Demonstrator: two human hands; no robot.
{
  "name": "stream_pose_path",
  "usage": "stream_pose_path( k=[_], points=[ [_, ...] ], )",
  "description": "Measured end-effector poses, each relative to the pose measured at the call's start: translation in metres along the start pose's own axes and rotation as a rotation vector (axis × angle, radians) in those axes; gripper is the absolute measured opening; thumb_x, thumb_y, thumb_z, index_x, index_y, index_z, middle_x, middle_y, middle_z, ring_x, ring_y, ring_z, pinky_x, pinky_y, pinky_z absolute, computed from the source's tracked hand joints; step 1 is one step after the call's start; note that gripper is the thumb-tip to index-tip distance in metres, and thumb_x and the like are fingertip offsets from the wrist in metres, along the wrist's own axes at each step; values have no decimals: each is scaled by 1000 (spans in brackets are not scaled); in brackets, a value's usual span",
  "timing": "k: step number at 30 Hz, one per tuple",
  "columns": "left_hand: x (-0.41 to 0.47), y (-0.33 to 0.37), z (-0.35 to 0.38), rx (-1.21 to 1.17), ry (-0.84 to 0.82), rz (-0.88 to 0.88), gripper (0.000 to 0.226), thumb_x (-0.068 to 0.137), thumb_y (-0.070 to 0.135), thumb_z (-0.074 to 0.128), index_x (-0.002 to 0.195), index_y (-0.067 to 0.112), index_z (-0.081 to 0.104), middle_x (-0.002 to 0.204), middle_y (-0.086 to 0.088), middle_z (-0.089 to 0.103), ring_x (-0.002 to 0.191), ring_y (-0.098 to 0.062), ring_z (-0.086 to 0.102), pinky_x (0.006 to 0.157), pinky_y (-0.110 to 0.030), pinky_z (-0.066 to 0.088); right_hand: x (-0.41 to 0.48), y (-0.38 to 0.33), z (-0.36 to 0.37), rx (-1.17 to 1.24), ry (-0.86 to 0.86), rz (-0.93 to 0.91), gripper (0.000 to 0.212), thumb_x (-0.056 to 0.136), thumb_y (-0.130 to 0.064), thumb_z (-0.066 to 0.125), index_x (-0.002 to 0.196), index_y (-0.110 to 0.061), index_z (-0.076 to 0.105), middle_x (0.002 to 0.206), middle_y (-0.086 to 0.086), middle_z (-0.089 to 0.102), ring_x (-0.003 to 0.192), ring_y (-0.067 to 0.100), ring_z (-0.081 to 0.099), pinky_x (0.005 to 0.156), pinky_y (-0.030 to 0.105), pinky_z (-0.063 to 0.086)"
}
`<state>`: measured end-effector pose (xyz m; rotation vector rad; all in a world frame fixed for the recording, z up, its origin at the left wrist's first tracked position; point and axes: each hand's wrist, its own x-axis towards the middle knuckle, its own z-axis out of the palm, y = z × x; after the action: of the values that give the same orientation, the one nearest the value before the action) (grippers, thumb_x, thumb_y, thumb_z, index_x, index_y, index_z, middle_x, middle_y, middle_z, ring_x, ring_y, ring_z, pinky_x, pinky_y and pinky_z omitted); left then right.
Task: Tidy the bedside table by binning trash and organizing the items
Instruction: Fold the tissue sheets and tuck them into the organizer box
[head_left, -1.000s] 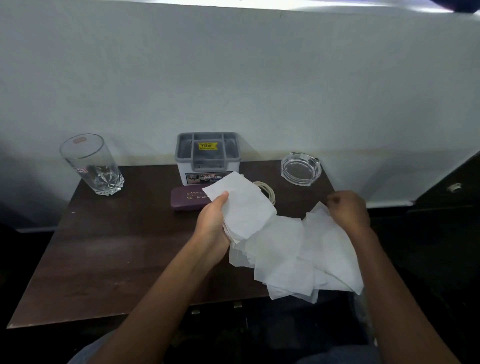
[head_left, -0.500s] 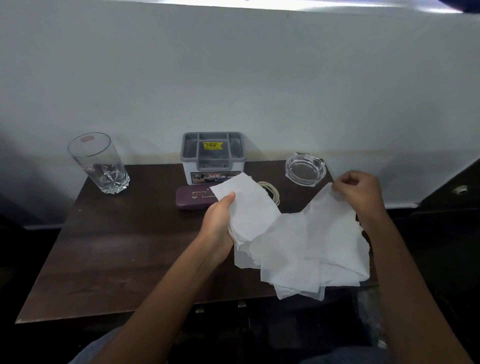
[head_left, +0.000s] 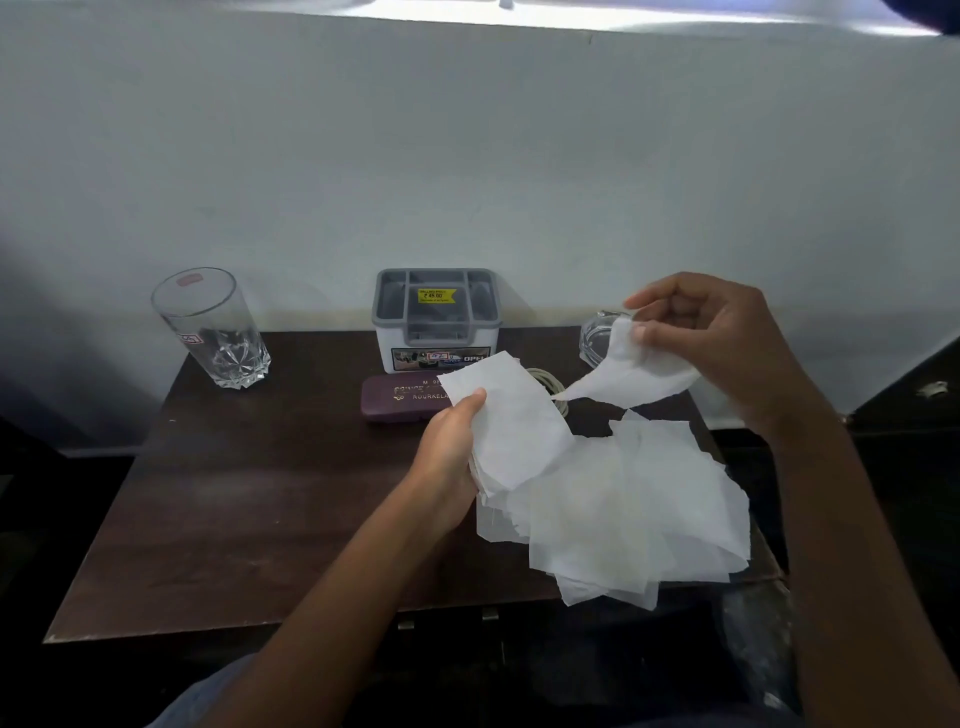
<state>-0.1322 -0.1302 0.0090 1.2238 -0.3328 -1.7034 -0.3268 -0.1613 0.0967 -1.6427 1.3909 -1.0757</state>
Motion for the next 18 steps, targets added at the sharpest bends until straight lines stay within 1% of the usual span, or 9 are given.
stream_pose_path(
  k=[2, 4, 7, 8, 10, 13, 14, 16, 18],
  points=[
    [-1, 1, 0, 10, -6, -6, 33, 97, 21, 45, 124, 5, 54, 121, -15, 64, 109, -30, 62, 92, -42, 49, -5, -16, -1, 8, -147, 13, 19, 79, 7, 65, 85, -11, 68, 74, 1, 63, 72, 14, 57, 67, 19, 46],
    [-1, 1, 0, 23, -18, -17, 30, 97, 21, 45, 121, 6, 56, 119, -15, 64, 109, -30, 62, 90, -41, 50, -10, -28, -4, 12, -246, 8, 21, 76, 5, 68, 84, -14, 69, 72, -4, 63, 70, 11, 58, 64, 13, 46],
    [-3, 0, 1, 69, -80, -41, 26, 98, 21, 43, 109, 7, 61, 116, -15, 66, 109, -30, 62, 97, -43, 47, -13, -39, -4, 58, -347, -1, 22, 70, 1, 71, 84, -16, 70, 74, -3, 63, 66, 8, 59, 61, 13, 48],
    [-4, -1, 1, 79, -102, -53, 27, 97, 22, 43, 109, 7, 62, 115, -14, 66, 107, -30, 62, 97, -43, 47, -13, -40, -3, 82, -367, 3, 21, 68, -3, 72, 85, -16, 70, 75, -1, 63, 65, 7, 59, 60, 13, 48],
    [-6, 0, 1, 90, -142, -92, 27, 97, 23, 43, 106, 7, 64, 109, -13, 68, 99, -27, 64, 90, -40, 50, -12, -39, 2, 110, -400, 22, 23, 64, -10, 72, 86, -16, 70, 76, 2, 62, 65, 8, 59, 60, 15, 50],
    [-9, 0, 3, 106, -227, -154, 28, 96, 22, 43, 109, 8, 63, 108, -11, 69, 94, -24, 65, 82, -36, 50, -10, -33, 16, 119, -442, 40, 24, 70, -1, 72, 92, -10, 68, 75, 8, 62, 67, 16, 59, 60, 19, 50],
    [-10, 0, 3, 121, -251, -166, 27, 96, 23, 44, 108, 8, 64, 103, -9, 71, 90, -22, 66, 81, -34, 50, -9, -31, 22, 120, -443, 44, 24, 73, 2, 71, 94, -8, 67, 75, 10, 62, 67, 17, 58, 59, 20, 50],
    [-12, 0, 4, 151, -306, -190, 27, 94, 25, 45, 99, 10, 66, 88, -5, 72, 78, -18, 67, 78, -32, 49, -7, -26, 35, 92, -435, 44, 23, 75, 4, 69, 96, -6, 66, 74, 9, 64, 66, 14, 60, 58, 18, 50],
    [-13, 3, 6, 119, -362, -214, 32, 94, 32, 44, 96, 10, 67, 87, -5, 71, 81, -20, 66, 83, -33, 47, -4, -20, 46, 29, -437, 36, 22, 76, 4, 69, 96, -6, 67, 72, 7, 65, 66, 11, 59, 59, 16, 49]
  ],
)
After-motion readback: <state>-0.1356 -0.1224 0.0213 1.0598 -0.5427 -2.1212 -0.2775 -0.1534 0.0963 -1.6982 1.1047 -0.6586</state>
